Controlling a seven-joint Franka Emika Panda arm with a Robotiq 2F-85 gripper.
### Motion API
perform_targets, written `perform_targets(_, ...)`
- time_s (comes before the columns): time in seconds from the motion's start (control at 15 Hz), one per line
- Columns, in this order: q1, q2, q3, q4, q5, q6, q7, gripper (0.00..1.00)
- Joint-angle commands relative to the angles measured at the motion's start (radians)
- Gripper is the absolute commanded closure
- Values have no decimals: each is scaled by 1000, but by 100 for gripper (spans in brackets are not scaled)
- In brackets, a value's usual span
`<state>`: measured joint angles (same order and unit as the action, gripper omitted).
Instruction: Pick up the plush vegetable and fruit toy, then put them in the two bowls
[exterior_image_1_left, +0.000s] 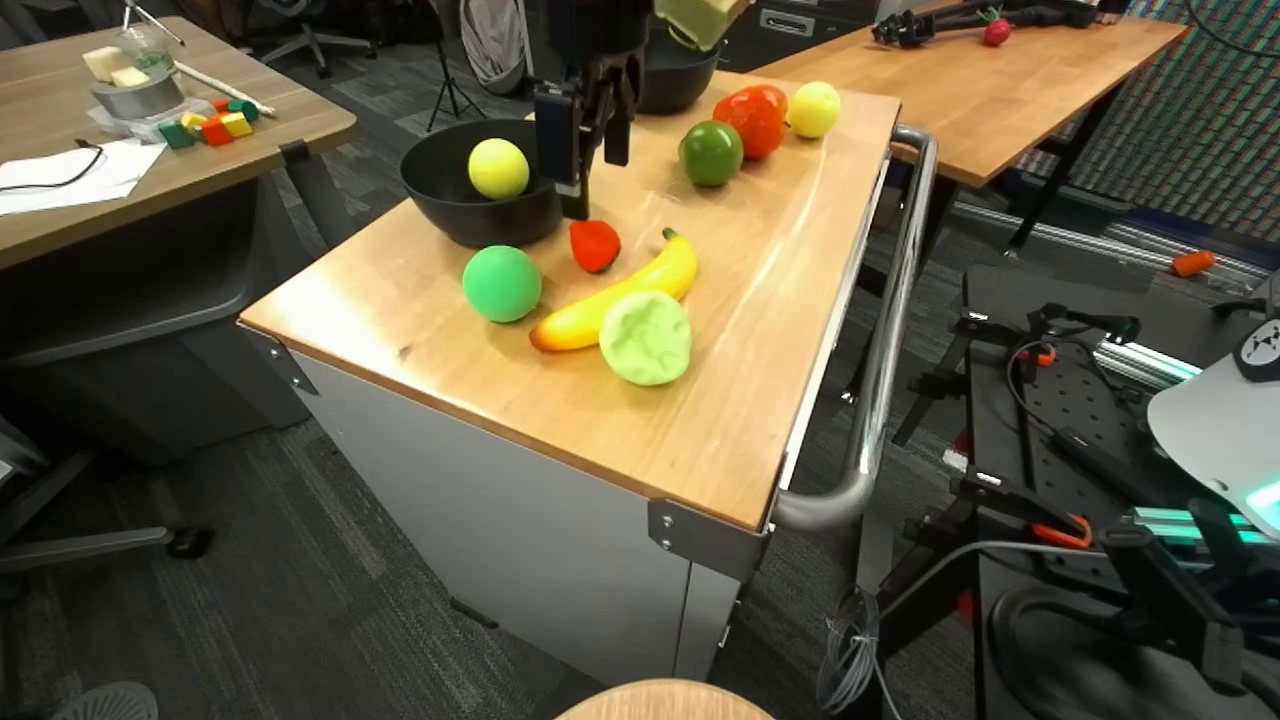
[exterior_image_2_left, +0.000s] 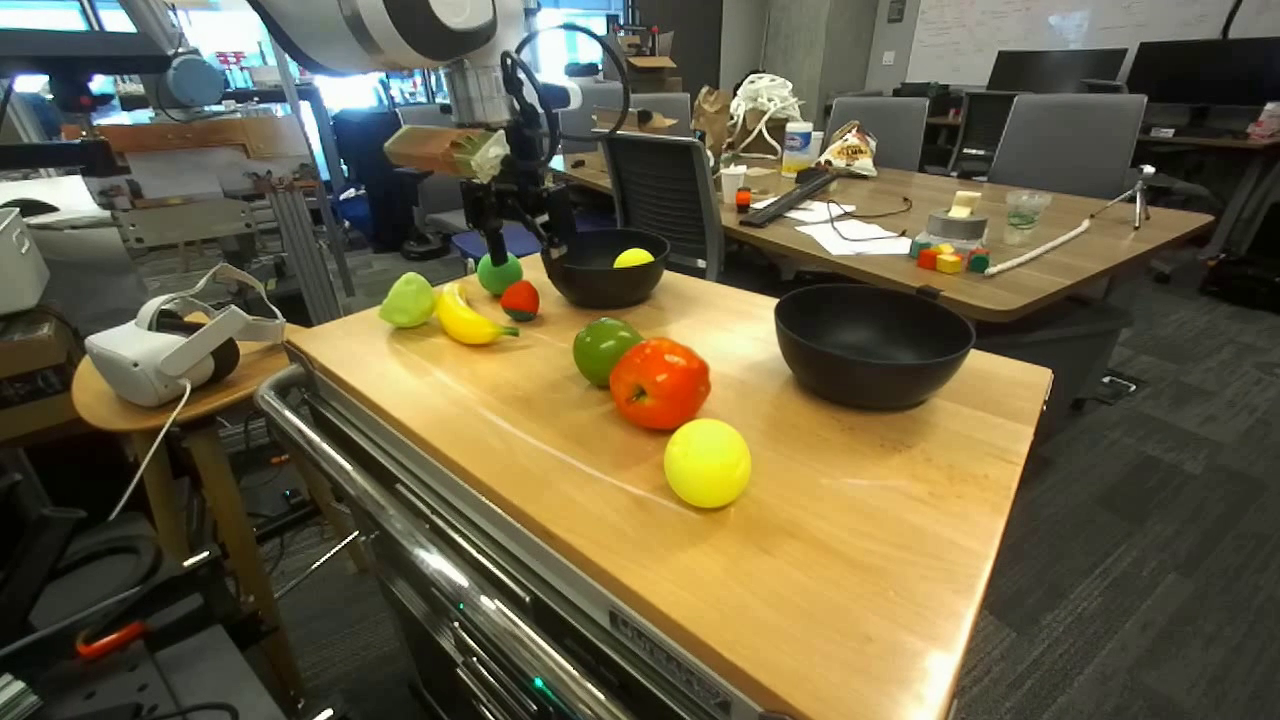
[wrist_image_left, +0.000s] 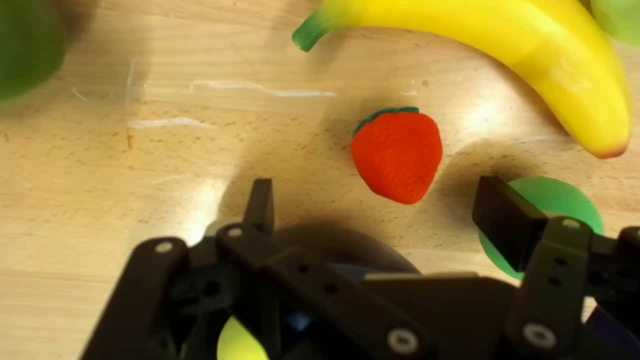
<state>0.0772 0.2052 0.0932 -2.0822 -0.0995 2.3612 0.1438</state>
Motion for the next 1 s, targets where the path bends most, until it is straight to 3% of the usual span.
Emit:
perform_targets(0.0, 1, 34, -13, -14, 45, 72, -9, 0)
perform_targets(0.2, -5, 69, -9, -10, 92, 100, -28, 0)
perform_targets(0.27, -7, 76, -7, -7, 110, 98, -36, 18)
perform_targets(0.67, -4, 67, -8, -2, 127, 64, -50, 66)
perform_targets(0.73, 4, 49, -9, -7, 107, 66, -49, 73)
perform_targets(0.93, 69, -56, -36, -20, -94, 57, 31, 75)
